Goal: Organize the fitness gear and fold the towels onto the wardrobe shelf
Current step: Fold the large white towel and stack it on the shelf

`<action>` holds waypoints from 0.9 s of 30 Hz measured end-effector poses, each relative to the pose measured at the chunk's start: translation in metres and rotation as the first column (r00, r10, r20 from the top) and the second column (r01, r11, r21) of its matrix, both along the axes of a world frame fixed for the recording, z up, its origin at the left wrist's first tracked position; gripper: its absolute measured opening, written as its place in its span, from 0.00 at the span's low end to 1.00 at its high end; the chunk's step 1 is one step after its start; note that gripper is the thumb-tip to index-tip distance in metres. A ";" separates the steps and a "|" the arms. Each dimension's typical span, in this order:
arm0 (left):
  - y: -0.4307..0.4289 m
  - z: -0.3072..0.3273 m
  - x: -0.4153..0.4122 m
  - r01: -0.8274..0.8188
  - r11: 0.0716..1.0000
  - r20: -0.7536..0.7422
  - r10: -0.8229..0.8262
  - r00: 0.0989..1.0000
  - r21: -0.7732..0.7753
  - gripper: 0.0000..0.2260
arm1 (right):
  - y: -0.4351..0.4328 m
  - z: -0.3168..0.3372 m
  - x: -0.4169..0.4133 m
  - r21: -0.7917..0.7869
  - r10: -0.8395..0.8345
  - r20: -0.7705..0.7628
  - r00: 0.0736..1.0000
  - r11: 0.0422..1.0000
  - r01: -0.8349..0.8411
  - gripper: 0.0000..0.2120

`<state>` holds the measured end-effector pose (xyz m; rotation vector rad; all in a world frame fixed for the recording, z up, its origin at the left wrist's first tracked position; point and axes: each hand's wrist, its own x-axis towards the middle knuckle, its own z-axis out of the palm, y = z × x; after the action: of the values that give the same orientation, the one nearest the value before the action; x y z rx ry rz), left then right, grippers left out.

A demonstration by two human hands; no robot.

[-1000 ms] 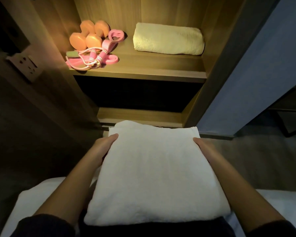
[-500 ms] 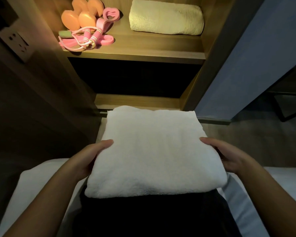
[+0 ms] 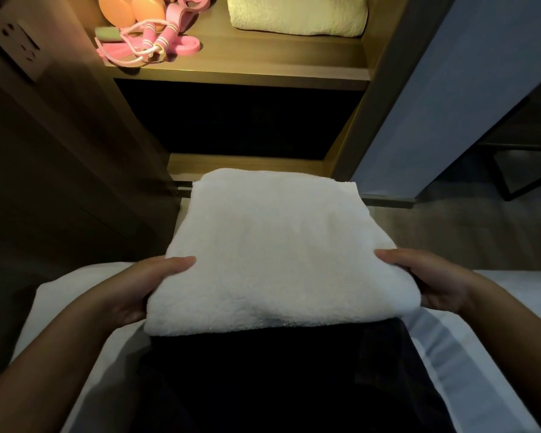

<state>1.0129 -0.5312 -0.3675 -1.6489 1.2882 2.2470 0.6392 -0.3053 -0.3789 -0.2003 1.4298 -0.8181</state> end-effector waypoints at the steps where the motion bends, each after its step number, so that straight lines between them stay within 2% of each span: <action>1: 0.001 0.001 0.005 0.029 0.999 -0.003 -0.029 1.000 0.044 0.32 | 0.004 0.003 0.000 0.032 0.029 0.038 0.999 0.999 -0.030 0.29; 3: 0.006 0.000 0.013 0.084 0.989 0.005 -0.085 0.996 0.119 0.44 | 0.012 0.008 0.003 0.057 0.082 0.099 0.992 0.994 -0.088 0.39; 4: 0.007 -0.002 0.015 0.102 0.986 0.016 -0.105 0.994 0.133 0.44 | 0.015 0.010 0.005 0.061 0.107 0.121 0.987 0.991 -0.115 0.45; 6: 0.009 -0.007 0.017 0.111 0.988 0.042 -0.116 0.992 0.108 0.36 | 0.018 0.009 0.008 0.061 0.130 0.123 0.984 0.989 -0.138 0.49; 9: 0.001 -0.014 0.013 0.077 0.996 0.042 -0.079 0.996 0.046 0.26 | 0.013 0.005 0.000 0.037 0.041 0.122 0.992 0.998 -0.046 0.41; 12: -0.019 -0.018 -0.005 -0.020 0.999 0.027 0.021 0.999 -0.036 0.24 | -0.008 0.002 -0.012 0.023 -0.177 0.231 0.957 0.984 0.177 0.23; 13: -0.026 -0.020 -0.014 -0.038 0.997 0.033 0.040 0.999 -0.074 0.24 | -0.017 -0.001 -0.015 0.047 -0.250 0.229 0.941 0.968 0.246 0.22; 16: -0.045 -0.022 -0.041 -0.073 0.986 0.048 0.080 0.996 -0.148 0.23 | -0.047 -0.006 -0.014 0.053 -0.315 0.144 0.938 0.949 0.310 0.24; 18: -0.055 -0.023 -0.058 -0.063 0.982 0.077 0.077 0.994 -0.179 0.20 | -0.063 -0.005 -0.010 0.060 -0.270 0.016 0.963 0.961 0.269 0.23; 21: -0.062 -0.027 -0.071 -0.071 0.971 0.066 0.088 0.994 -0.230 0.17 | -0.074 -0.002 -0.007 0.043 -0.119 -0.193 0.974 0.991 0.129 0.20; 24: -0.061 -0.031 -0.070 -0.103 0.965 0.035 0.115 0.993 -0.241 0.18 | -0.080 -0.002 -0.009 -0.026 -0.145 -0.343 0.928 0.989 0.145 0.14; 27: -0.062 -0.033 -0.066 -0.093 0.978 0.015 0.098 0.995 -0.188 0.18 | -0.081 0.000 -0.010 0.036 -0.128 -0.338 0.932 0.988 0.149 0.11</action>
<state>0.9465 -0.5931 -0.4009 -1.8308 1.4868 2.2100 0.6289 -0.3867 -0.3789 -0.2000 1.8043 -0.8836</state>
